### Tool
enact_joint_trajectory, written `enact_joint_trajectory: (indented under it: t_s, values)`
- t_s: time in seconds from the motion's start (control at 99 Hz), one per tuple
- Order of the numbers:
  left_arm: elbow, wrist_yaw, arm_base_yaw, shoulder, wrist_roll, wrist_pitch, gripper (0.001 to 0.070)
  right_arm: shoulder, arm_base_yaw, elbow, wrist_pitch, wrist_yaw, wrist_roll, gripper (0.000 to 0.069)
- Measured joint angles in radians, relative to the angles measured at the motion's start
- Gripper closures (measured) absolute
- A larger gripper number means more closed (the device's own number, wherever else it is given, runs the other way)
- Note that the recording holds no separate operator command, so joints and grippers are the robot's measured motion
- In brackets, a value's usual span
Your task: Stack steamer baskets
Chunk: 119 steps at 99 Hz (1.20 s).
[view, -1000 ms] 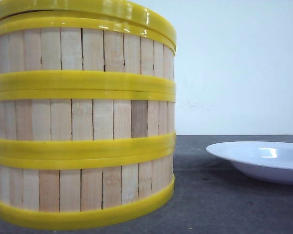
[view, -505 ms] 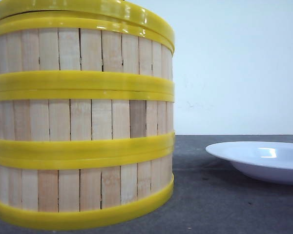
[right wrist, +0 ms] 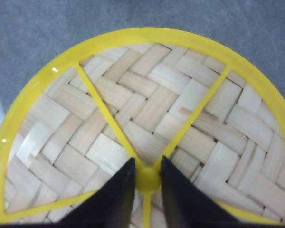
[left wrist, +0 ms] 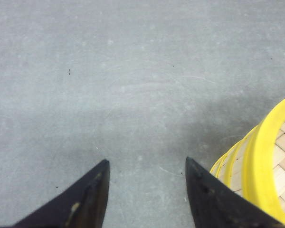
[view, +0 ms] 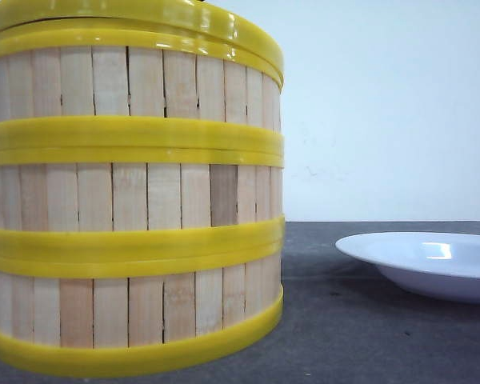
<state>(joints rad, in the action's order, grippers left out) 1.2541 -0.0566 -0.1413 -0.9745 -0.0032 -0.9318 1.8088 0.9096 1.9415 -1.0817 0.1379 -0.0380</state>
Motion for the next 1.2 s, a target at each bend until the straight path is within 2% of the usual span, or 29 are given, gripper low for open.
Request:
enact_joint_trajectory:
  t_s: [0.091, 0.182, 0.354, 0.586, 0.707, 0.838, 1.04, 1.202]
  values:
    - [0.0, 0.0, 0.0, 0.0, 0.0, 0.0, 0.041, -0.002, 0.005, 0.0, -0.001, 0.002, 0.0, 0.0462]
    - [0.0, 0.0, 0.0, 0.0, 0.0, 0.0, 0.041, -0.018, 0.006, 0.0, -0.003, -0.018, 0.0, 0.0425]
    - [0.0, 0.0, 0.0, 0.0, 0.0, 0.0, 0.041, -0.145, -0.033, -0.001, -0.012, -0.03, 0.0, 0.0415]
    - [0.0, 0.003, 0.002, 0.012, 0.0, -0.011, 0.041, -0.377, -0.193, -0.039, -0.016, -0.094, 0.0, 0.0415]
    - [0.0, 0.003, 0.004, 0.04, -0.001, -0.029, 0.041, -0.505, -0.286, -0.185, -0.004, -0.093, 0.0, 0.0414]
    - [-0.018, 0.008, 0.015, 0.076, -0.002, -0.026, 0.041, -0.652, -0.441, -0.426, 0.072, -0.084, 0.014, 0.0414]
    - [-0.106, 0.101, 0.035, 0.108, -0.012, -0.018, 0.041, -0.859, -0.69, -0.783, 0.126, -0.027, 0.037, 0.0413]
    - [-0.224, 0.108, 0.037, 0.171, -0.031, 0.005, 0.041, -0.956, -0.831, -0.987, 0.131, -0.011, 0.039, 0.0412]
